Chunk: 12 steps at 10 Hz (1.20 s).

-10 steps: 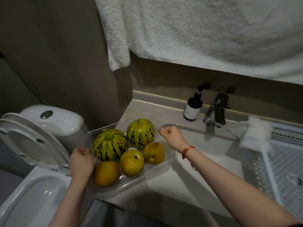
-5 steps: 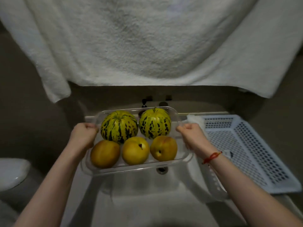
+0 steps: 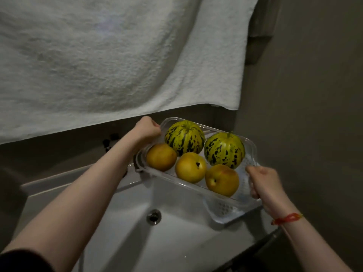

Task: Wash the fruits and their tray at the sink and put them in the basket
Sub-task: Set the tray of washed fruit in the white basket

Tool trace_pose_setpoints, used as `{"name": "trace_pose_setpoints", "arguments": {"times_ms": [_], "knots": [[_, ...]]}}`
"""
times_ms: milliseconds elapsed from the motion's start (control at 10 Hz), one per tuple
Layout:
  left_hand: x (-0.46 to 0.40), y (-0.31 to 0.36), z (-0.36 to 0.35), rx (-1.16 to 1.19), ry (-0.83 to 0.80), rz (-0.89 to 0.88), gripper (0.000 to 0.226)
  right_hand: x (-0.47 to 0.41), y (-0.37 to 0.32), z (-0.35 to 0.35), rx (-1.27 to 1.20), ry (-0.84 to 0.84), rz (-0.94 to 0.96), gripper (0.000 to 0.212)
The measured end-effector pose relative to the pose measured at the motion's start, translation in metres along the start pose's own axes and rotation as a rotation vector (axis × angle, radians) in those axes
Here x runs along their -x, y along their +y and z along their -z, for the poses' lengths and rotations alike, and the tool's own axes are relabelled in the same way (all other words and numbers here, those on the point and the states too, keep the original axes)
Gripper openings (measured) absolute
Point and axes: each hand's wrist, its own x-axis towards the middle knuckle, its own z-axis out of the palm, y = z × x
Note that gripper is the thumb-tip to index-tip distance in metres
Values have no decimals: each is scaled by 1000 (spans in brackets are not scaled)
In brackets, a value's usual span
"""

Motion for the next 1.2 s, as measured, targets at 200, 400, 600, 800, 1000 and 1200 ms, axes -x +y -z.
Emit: {"name": "trace_pose_setpoints", "arguments": {"times_ms": [200, 400, 600, 800, 1000, 1200], "knots": [[-60, 44, -59, -50, -64, -99, 23, -9, 26, 14, -60, 19, -80, 41], [-108, 55, -118, -124, -73, -200, 24, -19, 39, 1, -68, -116, -301, 34], [-134, 42, -162, -166, -98, -243, 28, -36, 61, -13, 217, -26, -368, 23], [-149, 31, -194, -207, -153, -235, 29, -41, 72, -18, 279, -4, -403, 16], [-157, 26, -211, -192, -138, -236, 30, -51, 76, -25, 251, -24, -519, 12], [-161, 18, -223, -210, -174, -243, 33, -51, 71, -26, 784, -290, -301, 41]]}}
